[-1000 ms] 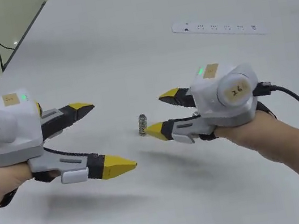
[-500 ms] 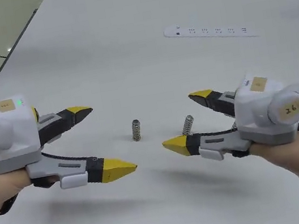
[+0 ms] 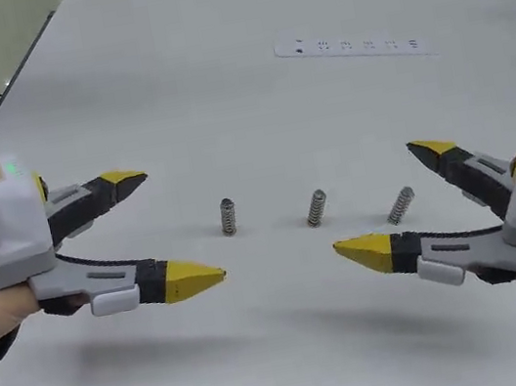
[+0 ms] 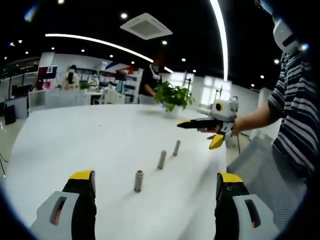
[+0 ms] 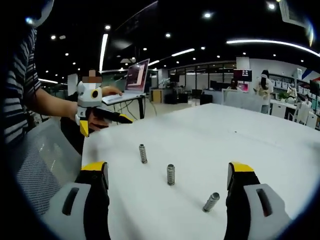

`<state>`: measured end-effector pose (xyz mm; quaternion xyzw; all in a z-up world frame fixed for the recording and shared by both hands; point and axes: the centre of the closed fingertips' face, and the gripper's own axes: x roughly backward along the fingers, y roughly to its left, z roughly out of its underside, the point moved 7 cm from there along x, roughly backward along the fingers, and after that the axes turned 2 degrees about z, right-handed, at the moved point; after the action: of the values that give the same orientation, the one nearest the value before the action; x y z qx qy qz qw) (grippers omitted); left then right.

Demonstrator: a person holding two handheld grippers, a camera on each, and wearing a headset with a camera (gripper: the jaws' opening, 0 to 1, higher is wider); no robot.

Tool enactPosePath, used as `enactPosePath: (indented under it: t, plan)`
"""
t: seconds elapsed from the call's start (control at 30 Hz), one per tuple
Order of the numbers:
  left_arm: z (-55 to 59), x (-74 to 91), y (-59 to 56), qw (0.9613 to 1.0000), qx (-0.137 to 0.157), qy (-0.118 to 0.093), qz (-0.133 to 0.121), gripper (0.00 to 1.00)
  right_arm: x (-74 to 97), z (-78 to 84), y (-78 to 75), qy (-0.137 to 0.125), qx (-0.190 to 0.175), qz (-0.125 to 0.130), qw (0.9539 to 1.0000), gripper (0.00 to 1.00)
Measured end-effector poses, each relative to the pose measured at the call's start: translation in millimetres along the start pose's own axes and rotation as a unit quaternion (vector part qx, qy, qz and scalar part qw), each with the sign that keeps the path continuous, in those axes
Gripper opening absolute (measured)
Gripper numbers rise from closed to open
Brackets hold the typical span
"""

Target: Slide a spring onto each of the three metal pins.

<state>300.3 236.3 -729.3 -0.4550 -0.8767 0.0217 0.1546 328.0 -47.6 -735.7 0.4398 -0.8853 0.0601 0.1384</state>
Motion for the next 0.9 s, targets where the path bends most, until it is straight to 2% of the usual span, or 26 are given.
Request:
enactPosePath:
  t: [0.1,0.3,0.5,0.63,0.73,0.9]
  plan:
    - [-1.9,0.3,0.5,1.0,-0.001,-0.002,-0.002,0.98,10.2,10.9,-3.6,0.009,0.0,0.01,0.9999,0.99]
    - [1.2,4.0,2.7,1.0,-0.003,0.007,-0.005,0.98,28.7,17.2,-10.0,0.014,-0.007,0.031,0.9994,0.99]
    - [2.7,7.2,3.2,0.9999,-0.003,0.012,-0.008,0.98,40.4,23.6,-20.5,0.022,-0.013,0.043,0.9987,0.99]
    - [6.3,10.9,2.1,0.9998,-0.001,0.016,-0.01,0.98,47.7,31.8,-26.2,0.038,-0.01,0.054,0.9978,0.99]
    - [8.5,14.0,1.3,0.9997,0.001,0.019,-0.014,0.98,52.9,31.5,-27.0,0.039,-0.011,0.059,0.9975,0.99]
    - [8.0,15.8,3.0,0.9997,0.004,0.016,-0.02,0.98,51.5,26.7,-28.4,0.029,-0.012,0.06,0.9977,0.99]
